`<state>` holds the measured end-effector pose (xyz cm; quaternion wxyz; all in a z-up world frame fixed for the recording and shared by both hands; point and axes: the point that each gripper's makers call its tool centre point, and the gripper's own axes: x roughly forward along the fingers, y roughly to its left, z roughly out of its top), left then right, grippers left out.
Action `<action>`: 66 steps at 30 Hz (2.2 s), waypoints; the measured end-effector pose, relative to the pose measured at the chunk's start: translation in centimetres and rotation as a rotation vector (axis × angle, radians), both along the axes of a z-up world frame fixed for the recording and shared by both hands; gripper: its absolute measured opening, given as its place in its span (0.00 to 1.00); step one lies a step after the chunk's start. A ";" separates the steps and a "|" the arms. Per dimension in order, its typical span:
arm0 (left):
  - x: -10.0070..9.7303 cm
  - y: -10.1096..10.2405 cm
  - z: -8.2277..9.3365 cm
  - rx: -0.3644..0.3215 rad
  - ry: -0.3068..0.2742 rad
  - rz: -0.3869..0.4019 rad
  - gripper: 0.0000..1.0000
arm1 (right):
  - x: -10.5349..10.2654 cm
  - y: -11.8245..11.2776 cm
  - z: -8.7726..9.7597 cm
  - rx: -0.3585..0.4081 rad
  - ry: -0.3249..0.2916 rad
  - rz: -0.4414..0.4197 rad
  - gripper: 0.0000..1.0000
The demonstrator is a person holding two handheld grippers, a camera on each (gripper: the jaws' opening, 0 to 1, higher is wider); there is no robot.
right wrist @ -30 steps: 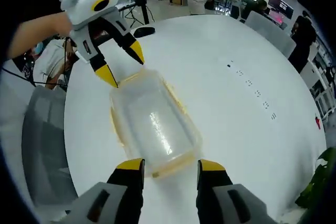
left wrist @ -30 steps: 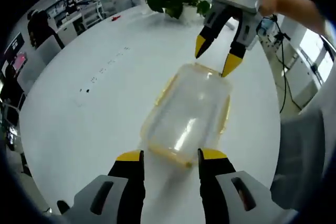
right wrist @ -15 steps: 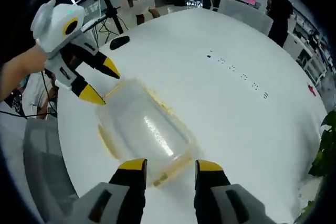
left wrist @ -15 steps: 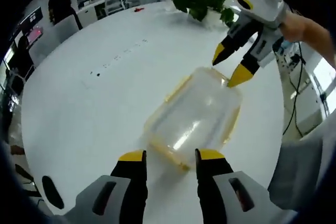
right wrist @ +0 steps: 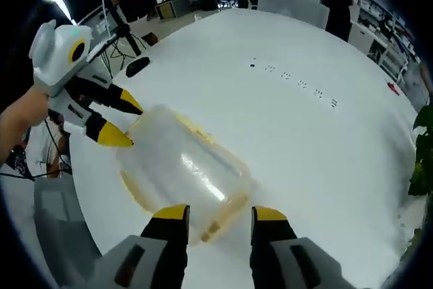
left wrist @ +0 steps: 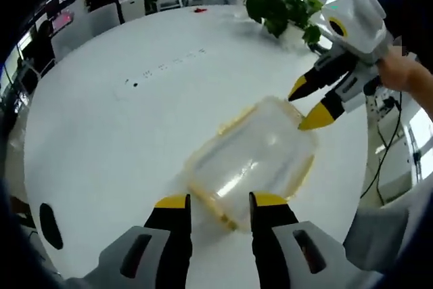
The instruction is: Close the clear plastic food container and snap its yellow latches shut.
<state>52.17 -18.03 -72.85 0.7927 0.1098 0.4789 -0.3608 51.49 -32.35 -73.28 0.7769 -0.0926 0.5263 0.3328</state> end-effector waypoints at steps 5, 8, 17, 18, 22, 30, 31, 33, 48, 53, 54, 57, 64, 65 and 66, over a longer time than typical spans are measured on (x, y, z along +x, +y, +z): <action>0.1 -0.1 -0.3 -0.051 0.034 0.057 0.32 | -0.2 -0.2 -0.2 0.047 0.050 -0.076 0.34; 0.0 -0.2 -0.3 -0.059 0.040 0.062 0.33 | -0.3 -0.2 -0.3 0.075 0.067 -0.094 0.33; -0.1 -0.2 -0.5 -0.075 0.075 0.076 0.32 | -0.6 0.3 -0.4 0.114 0.099 -0.118 0.30; -0.1 -0.2 -0.5 -0.080 0.081 0.081 0.32 | -0.7 0.3 -0.4 0.113 0.105 -0.123 0.30; -0.2 -0.2 -0.6 -0.087 0.098 0.089 0.31 | -0.7 0.3 -0.5 0.118 0.115 -0.129 0.29; -0.3 -0.4 -0.7 -0.088 0.106 0.091 0.29 | -0.8 0.5 -0.5 0.123 0.120 -0.128 0.27; -0.3 -0.4 -0.7 -0.091 0.107 0.091 0.29 | -0.8 0.5 -0.5 0.122 0.120 -0.127 0.26; -0.3 -0.4 -0.7 -0.094 0.117 0.096 0.28 | -0.9 0.6 -0.5 0.121 0.133 -0.130 0.24; -0.1 -0.9 -1.5 -0.103 0.147 0.120 0.26 | -0.7 0.7 -0.7 0.077 0.152 -0.148 0.23; -0.2 -0.8 -1.2 -0.099 0.134 0.100 0.26 | -0.7 0.9 -0.6 0.055 0.131 -0.137 0.24; -0.2 -0.9 -1.2 -0.098 0.135 0.100 0.26 | -0.7 0.8 -0.6 0.053 0.127 -0.132 0.24; -0.2 -0.8 -1.1 -0.098 0.138 0.095 0.26 | -0.7 0.8 -0.5 0.065 0.123 -0.143 0.24; -0.1 -0.9 -0.8 -0.076 0.133 0.088 0.28 | -0.6 0.9 -0.4 0.031 0.113 -0.147 0.25; -0.2 -0.6 -0.8 -0.079 0.132 0.092 0.28 | -0.5 1.0 -0.3 0.021 0.110 -0.141 0.25; -0.1 -0.7 -0.8 -0.086 0.132 0.099 0.29 | -0.6 0.9 -0.3 0.015 0.102 -0.131 0.26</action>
